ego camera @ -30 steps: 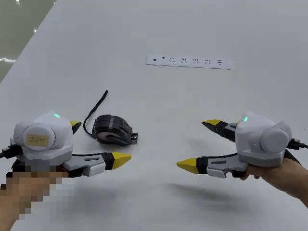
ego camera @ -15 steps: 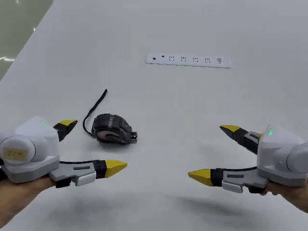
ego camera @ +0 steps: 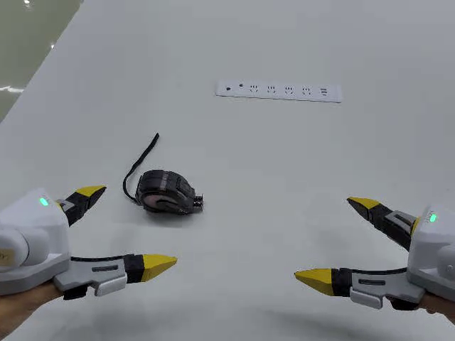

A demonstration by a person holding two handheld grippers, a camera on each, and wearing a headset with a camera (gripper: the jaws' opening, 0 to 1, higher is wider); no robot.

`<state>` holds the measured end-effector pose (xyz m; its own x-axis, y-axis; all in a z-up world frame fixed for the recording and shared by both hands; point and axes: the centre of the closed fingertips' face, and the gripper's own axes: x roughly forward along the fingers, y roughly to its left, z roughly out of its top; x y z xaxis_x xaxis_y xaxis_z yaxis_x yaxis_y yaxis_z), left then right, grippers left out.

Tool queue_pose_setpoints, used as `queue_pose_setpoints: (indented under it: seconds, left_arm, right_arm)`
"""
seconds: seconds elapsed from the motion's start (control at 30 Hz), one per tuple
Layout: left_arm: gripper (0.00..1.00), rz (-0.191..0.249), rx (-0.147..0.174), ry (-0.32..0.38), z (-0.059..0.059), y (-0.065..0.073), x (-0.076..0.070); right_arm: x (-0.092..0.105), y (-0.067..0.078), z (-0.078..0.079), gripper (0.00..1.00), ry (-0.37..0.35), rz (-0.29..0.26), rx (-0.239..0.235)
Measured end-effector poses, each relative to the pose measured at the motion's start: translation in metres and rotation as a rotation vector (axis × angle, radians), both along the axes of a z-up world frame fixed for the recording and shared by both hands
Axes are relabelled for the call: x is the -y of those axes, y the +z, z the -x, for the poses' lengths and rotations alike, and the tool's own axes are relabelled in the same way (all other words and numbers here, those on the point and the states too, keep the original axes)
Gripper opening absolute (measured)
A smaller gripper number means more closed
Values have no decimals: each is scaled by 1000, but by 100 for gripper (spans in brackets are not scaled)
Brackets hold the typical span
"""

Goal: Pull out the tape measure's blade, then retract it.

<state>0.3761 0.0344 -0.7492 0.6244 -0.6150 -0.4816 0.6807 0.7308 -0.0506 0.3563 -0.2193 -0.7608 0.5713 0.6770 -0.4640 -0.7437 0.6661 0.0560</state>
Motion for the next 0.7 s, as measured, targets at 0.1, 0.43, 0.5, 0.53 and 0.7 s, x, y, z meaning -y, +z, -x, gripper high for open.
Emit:
queue_pose_setpoints:
  seconds: [0.1, 0.43, 0.5, 0.53, 0.7]
  left_arm:
    - [100, -1, 8, 2, 2, 2, -4]
    - [100, -4, 22, 9, 4, 6, -10]
    - [100, -1, 22, 3, 5, 6, -9]
    - [100, -4, 24, 1, 4, 5, -8]
    - [100, -3, 21, -2, 1, 5, -6]
  right_arm:
    - [4, -3, 2, 100, -5, 13, -4]
    - [6, -1, 5, 100, 0, 13, 5]
    - [5, 0, 5, 100, 7, 22, 13]
    - [5, 0, 4, 100, 8, 20, 12]
    - [4, 2, 4, 100, 2, 9, 10]
